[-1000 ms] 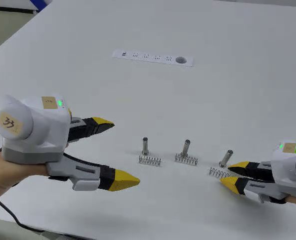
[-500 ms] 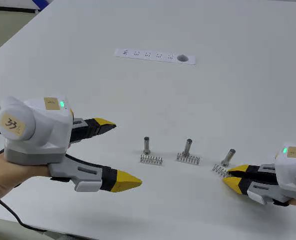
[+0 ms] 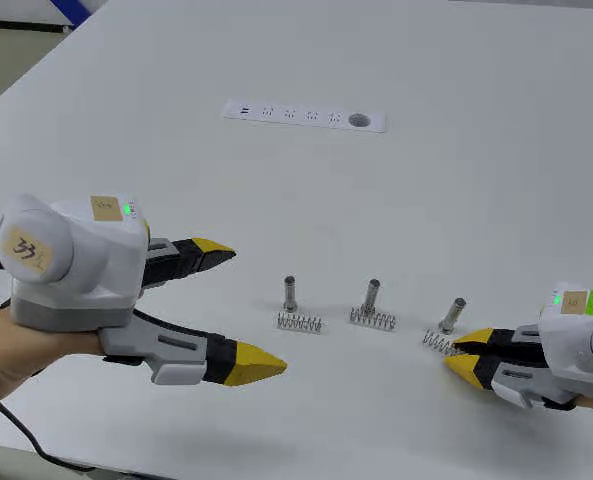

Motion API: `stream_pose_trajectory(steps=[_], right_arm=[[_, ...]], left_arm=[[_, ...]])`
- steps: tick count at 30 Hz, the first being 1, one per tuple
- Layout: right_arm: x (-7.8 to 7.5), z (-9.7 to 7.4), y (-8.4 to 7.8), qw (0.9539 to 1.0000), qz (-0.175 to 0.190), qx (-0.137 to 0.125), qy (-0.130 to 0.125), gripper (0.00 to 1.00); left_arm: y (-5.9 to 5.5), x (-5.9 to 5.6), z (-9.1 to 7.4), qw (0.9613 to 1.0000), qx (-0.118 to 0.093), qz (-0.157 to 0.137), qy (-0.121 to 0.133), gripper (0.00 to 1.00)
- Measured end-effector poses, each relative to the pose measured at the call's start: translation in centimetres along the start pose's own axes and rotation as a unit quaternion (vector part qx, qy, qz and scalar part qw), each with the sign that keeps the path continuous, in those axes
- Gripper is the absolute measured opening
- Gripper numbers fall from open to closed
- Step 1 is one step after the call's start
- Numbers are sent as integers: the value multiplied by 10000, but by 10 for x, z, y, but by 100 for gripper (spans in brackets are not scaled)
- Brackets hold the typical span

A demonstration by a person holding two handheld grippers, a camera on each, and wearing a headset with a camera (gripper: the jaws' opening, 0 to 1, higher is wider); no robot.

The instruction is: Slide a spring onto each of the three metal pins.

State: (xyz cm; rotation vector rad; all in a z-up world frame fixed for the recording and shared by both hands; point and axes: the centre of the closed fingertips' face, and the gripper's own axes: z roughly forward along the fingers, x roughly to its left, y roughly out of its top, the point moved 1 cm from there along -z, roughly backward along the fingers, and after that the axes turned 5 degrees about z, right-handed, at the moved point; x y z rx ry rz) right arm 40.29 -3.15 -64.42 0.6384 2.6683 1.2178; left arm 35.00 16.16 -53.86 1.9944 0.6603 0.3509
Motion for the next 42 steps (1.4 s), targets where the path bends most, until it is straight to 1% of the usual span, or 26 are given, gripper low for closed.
stream_pose_trajectory(steps=[3, 6, 11, 13, 17, 18, 20, 23, 24, 26, 31, 32, 37, 42], right_arm=[[3, -8, 9, 10000, -58, -73, 18, 11], [6, -17, 21, 9997, -149, -165, 44, 11], [12, -30, 46, 9987, -347, -349, 99, 11], [16, -33, 53, 9981, -460, -371, 151, 11], [26, -40, 71, 9967, -630, -423, 293, 11], [29, -41, 76, 9968, -616, -417, 298, 11], [36, -42, 84, 9956, -723, -433, 405, 11], [49, -44, 95, 9937, -897, -449, 496, 11], [54, -45, 100, 9928, -950, -468, 550, 11], [58, -44, 103, 9915, -1054, -482, 594, 11], [81, -44, 107, 9865, -1313, -456, 861, 11], [84, -45, 107, 9858, -1353, -453, 882, 11], [101, -46, 110, 9810, -1575, -427, 1050, 11], [112, -44, 111, 9765, -1751, -385, 1198, 11]], left_arm=[[1, -3, 1, 10000, -6, 28, -64, 80], [6, -5, 4, 9999, -66, 66, -98, 80], [16, -10, 10, 9995, -179, 132, -204, 79], [20, -12, 13, 9993, -215, 171, -239, 78], [28, -19, 20, 9985, -271, 279, -383, 73], [30, -21, 22, 9983, -285, 305, -399, 73], [35, -24, 25, 9978, -335, 349, -448, 73], [41, -30, 30, 9969, -393, 394, -554, 70], [42, -33, 31, 9963, -416, 411, -625, 69], [45, -36, 33, 9957, -449, 427, -689, 65], [46, -47, 37, 9940, -450, 518, -855, 62], [46, -49, 38, 9938, -452, 523, -873, 62], [43, -61, 41, 9918, -424, 556, -1072, 55], [41, -69, 42, 9893, -357, 661, -1251, 50]])
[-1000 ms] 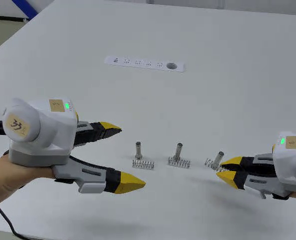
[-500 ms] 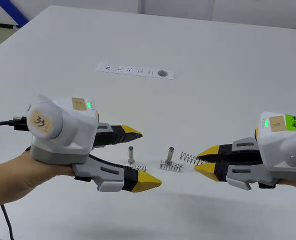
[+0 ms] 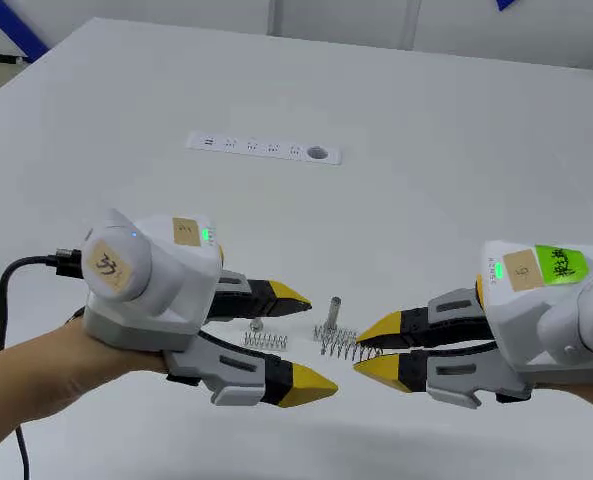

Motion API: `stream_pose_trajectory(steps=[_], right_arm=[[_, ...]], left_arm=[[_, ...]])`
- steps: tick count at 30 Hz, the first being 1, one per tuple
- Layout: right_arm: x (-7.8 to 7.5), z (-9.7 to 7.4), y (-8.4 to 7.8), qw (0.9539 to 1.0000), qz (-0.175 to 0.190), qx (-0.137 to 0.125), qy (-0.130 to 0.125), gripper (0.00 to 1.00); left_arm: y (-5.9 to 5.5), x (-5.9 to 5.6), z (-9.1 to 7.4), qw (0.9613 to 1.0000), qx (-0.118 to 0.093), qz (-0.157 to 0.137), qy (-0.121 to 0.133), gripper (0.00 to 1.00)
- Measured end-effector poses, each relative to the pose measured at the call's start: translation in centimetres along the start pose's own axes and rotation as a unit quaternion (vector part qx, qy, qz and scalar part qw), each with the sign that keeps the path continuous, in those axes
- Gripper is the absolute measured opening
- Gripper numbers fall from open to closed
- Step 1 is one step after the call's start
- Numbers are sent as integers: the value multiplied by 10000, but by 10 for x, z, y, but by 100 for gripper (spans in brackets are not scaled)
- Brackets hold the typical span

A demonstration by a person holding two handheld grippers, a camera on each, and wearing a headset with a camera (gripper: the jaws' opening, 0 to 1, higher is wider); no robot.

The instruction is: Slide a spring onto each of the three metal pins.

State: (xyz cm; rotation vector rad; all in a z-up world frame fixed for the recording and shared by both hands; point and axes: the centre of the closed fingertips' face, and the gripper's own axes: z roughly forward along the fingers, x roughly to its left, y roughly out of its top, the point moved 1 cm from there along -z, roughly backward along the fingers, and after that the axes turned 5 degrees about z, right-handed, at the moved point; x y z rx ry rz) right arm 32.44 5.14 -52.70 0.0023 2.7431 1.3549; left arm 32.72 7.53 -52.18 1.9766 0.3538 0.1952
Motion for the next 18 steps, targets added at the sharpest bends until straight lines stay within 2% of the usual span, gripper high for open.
stream_pose_trajectory(steps=[7, 14, 18], right_arm=[[9, 4, 4, 9997, -172, 12, 160, 11], [13, 6, 3, 9994, -260, 65, 235, 11], [15, 6, 4, 9992, -265, 37, 281, 11]], left_arm=[[-1, -7, 2, 9998, 74, 93, -180, 39], [-3, -12, 3, 9995, 123, 143, -272, 26], [-6, -13, 3, 9993, 185, 164, -280, 22]])
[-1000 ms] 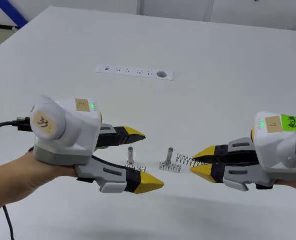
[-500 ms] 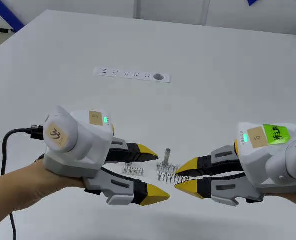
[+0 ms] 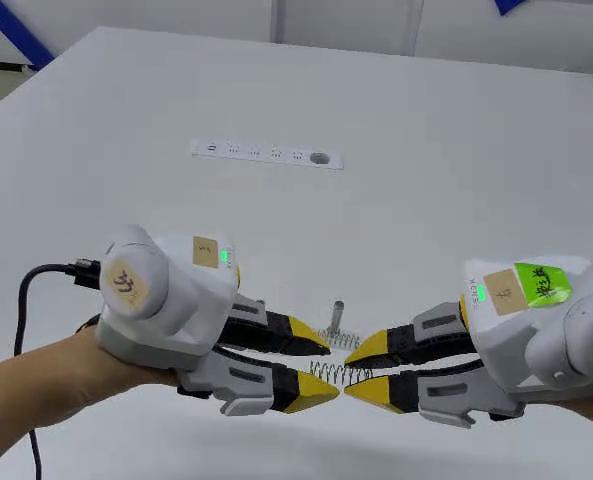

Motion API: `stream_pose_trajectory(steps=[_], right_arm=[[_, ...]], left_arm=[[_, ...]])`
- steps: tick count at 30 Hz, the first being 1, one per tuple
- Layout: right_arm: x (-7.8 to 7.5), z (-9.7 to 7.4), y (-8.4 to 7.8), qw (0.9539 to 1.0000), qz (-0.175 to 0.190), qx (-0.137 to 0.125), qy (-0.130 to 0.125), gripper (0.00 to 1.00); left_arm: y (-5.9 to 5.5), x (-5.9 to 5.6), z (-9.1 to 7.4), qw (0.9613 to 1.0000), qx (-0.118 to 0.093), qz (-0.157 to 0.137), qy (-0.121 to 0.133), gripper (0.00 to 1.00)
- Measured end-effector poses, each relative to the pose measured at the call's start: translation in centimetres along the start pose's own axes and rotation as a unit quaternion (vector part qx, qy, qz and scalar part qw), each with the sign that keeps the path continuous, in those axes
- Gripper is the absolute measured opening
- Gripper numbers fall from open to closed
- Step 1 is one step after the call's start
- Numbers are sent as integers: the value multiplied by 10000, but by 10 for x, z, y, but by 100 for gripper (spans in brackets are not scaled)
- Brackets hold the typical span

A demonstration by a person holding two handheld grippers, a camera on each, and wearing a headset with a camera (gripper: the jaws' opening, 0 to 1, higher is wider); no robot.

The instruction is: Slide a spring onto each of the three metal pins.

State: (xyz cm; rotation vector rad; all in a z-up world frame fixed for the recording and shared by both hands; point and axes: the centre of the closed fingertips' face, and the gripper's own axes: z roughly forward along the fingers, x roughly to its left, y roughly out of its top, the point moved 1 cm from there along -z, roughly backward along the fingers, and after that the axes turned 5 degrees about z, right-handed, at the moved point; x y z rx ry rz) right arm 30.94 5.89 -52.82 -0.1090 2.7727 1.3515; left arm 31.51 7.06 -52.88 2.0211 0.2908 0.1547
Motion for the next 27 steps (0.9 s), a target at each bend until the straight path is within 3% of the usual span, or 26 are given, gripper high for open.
stream_pose_trajectory(steps=[6, 17, 27], right_arm=[[1, 0, 1, 10000, -6, -10, 26, 11], [3, 0, 3, 10000, -54, -34, 43, 12], [-1, -3, -2, 9999, 105, -49, 46, 14]], left_arm=[[-2, -4, 1, 9999, 45, 8, -100, 13], [-2, -7, -1, 9993, 117, 317, -145, 10], [-5, -8, -3, 9989, 168, 404, -188, 10]])
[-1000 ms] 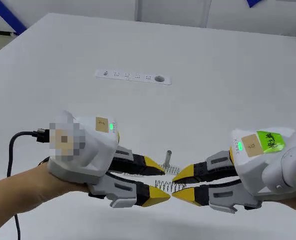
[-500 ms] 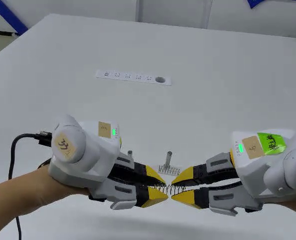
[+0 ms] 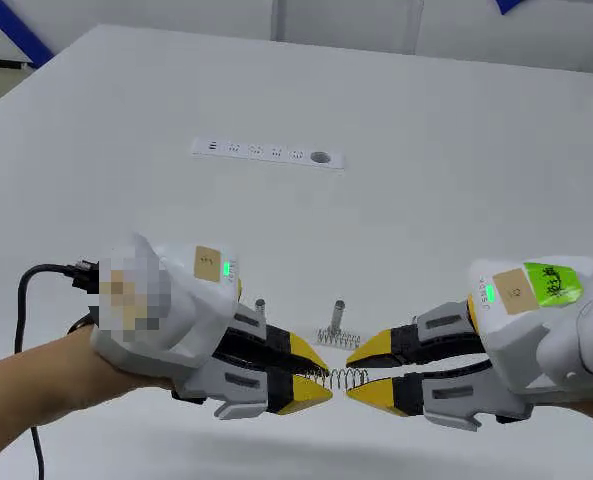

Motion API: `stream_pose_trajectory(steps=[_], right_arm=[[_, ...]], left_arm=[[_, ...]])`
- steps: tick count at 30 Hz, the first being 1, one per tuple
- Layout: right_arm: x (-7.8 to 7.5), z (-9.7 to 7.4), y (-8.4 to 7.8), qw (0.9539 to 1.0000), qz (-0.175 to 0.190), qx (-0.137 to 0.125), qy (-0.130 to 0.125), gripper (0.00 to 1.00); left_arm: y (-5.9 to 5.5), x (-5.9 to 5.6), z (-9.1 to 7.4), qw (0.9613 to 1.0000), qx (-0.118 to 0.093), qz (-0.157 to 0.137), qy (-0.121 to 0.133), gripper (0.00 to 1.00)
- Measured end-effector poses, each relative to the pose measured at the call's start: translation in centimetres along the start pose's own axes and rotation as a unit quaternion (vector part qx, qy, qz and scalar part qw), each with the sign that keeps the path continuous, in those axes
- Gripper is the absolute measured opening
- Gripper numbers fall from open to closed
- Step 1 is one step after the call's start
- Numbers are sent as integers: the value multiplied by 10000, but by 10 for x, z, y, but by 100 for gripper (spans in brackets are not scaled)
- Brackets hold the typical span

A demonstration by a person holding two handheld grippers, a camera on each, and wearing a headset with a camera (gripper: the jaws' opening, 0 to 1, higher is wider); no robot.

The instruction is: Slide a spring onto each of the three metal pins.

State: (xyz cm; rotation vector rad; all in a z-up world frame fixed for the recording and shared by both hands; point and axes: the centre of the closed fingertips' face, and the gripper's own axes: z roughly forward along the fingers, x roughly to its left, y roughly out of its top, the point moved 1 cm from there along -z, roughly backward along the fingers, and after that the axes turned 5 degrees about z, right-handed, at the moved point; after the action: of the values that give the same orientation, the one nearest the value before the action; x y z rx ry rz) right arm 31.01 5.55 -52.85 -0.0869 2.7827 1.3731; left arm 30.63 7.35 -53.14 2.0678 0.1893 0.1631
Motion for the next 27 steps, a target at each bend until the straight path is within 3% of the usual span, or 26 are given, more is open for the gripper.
stream_pose_trajectory(steps=[10, 27], right_arm=[[2, 1, -1, 9996, 231, -44, 167, 11], [-5, -10, 28, 9967, 499, -599, 218, 10]], left_arm=[[2, -1, -1, 10000, -68, 53, -26, 10], [4, 8, 2, 9998, 38, 193, 84, 10]])
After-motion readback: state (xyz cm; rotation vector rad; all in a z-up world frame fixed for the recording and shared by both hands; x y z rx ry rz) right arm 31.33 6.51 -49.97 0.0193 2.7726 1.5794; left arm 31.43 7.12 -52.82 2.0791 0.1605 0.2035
